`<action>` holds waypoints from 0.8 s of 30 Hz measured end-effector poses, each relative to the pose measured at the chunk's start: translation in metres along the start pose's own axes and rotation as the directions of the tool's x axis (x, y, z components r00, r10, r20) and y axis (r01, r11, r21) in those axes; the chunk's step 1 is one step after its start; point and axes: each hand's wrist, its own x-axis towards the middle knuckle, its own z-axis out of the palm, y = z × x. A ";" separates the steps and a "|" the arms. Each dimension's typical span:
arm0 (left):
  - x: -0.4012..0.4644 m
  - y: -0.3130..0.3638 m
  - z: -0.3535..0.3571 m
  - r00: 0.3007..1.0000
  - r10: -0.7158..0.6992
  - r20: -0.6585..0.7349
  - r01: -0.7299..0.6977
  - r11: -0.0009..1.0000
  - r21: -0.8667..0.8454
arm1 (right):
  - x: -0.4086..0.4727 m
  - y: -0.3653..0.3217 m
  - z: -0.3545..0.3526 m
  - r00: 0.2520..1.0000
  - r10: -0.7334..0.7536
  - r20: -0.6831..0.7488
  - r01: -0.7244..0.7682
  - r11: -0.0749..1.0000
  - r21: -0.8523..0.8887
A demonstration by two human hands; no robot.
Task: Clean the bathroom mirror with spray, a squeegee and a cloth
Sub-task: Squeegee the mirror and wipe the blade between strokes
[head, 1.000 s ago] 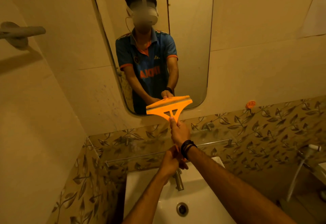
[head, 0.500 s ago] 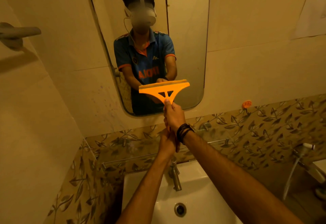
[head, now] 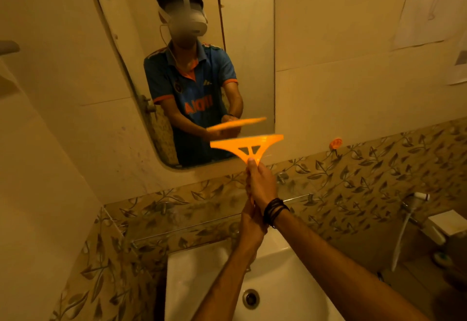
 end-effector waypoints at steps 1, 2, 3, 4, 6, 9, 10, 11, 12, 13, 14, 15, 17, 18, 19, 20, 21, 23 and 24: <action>0.000 0.010 0.007 1.000 0.007 0.027 -0.007 1.000 -0.016 | 0.003 -0.015 -0.003 0.999 -0.038 -0.011 0.038 0.999 0.017; 0.000 0.024 0.013 0.995 0.084 0.045 -0.083 0.996 -0.026 | 0.008 -0.032 -0.008 0.997 -0.068 -0.020 0.069 0.997 0.024; 0.002 0.037 0.020 0.986 0.151 0.063 -0.150 0.988 -0.021 | 0.012 -0.047 -0.011 0.996 -0.092 -0.018 0.092 0.995 0.028; 0.002 0.053 0.026 0.966 0.243 0.087 -0.246 0.969 0.024 | 0.018 -0.066 -0.015 0.993 -0.121 -0.006 0.121 0.992 0.036; 0.003 0.085 0.039 0.926 0.362 0.110 -0.370 0.927 0.060 | 0.031 -0.098 -0.021 0.982 -0.185 0.031 0.183 0.981 0.060; 0.002 0.139 0.062 0.894 0.447 0.041 -0.448 0.892 0.052 | 0.051 -0.149 -0.030 0.944 -0.319 0.086 0.315 0.947 0.058; 0.001 0.156 0.069 0.878 0.475 0.052 -0.477 0.879 0.024 | 0.056 -0.162 -0.032 0.932 -0.348 0.102 0.344 0.937 0.060; 0.002 0.170 0.075 0.857 0.512 0.053 -0.514 0.857 0.031 | 0.060 -0.173 -0.033 0.921 -0.373 0.110 0.368 0.928 0.059; -0.003 0.188 0.082 0.843 0.536 0.054 -0.537 0.844 0.002 | 0.064 -0.185 -0.033 0.910 -0.400 0.109 0.398 0.916 0.045; -0.007 0.201 0.087 0.830 0.555 0.050 -0.554 0.832 -0.040 | 0.067 -0.193 -0.033 0.900 -0.424 0.102 0.424 0.906 0.023; -0.010 0.216 0.093 0.822 0.568 0.052 -0.561 0.822 -0.098 | 0.071 -0.204 -0.032 0.888 -0.450 0.096 0.452 0.892 0.000; -0.009 0.225 0.096 0.814 0.578 0.062 -0.567 0.813 -0.133 | 0.074 -0.213 -0.032 0.878 -0.469 0.094 0.473 0.881 -0.021; -0.014 0.247 0.104 0.816 0.570 0.092 -0.561 0.821 -0.106 | 0.080 -0.234 -0.032 0.857 -0.506 0.099 0.510 0.860 -0.024; -0.015 0.255 0.107 0.810 0.579 0.089 -0.574 0.815 -0.078 | 0.082 -0.244 -0.033 0.848 -0.519 0.107 0.521 0.853 0.003; -0.015 0.266 0.109 0.797 0.598 0.081 -0.594 0.801 -0.072 | 0.085 -0.256 -0.033 0.837 -0.535 0.115 0.535 0.844 0.039; -0.016 0.274 0.111 0.791 0.607 0.077 -0.601 0.795 -0.088 | 0.087 -0.265 -0.033 0.827 -0.549 0.124 0.546 0.836 0.057; -0.015 0.281 0.111 0.777 0.627 0.059 -0.622 0.779 -0.078 | 0.088 -0.273 -0.032 0.819 -0.558 0.131 0.555 0.829 0.061; -0.017 0.294 0.111 0.722 0.692 -0.001 -0.692 0.722 0.005 | 0.092 -0.290 -0.031 0.807 -0.573 0.141 0.574 0.818 0.042; -0.018 0.300 0.113 0.697 0.717 -0.014 -0.716 0.697 0.020 | 0.094 -0.297 -0.031 0.807 -0.573 0.142 0.575 0.818 0.028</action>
